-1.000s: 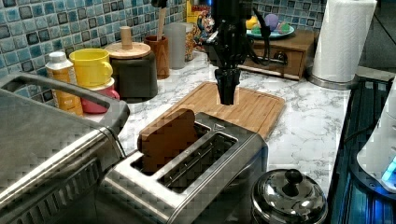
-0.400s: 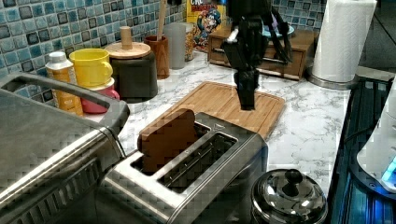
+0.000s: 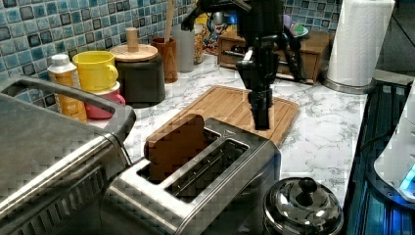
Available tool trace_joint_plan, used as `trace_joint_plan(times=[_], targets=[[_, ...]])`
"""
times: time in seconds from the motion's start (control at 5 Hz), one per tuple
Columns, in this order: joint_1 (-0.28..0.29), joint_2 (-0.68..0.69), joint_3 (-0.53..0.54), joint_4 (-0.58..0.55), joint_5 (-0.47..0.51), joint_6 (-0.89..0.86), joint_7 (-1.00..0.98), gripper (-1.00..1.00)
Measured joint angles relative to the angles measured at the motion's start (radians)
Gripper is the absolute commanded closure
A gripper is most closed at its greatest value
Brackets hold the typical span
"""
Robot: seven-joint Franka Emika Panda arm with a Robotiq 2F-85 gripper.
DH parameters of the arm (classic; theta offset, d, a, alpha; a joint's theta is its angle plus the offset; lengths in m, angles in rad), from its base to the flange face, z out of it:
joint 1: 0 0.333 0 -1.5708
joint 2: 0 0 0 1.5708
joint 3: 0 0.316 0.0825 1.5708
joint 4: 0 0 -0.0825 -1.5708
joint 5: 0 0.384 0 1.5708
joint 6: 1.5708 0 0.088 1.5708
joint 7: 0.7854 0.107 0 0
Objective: Turn on the toaster.
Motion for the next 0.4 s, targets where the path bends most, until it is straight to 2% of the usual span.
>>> trace_joint_plan(times=[0.2,0.4], targets=[[-0.001,-0.030,-0.020,-0.010,0.075,0.023,-0.003,1.00],[-0.001,-0.064,-0.036,-0.006,0.080,0.021,-0.003,1.00]])
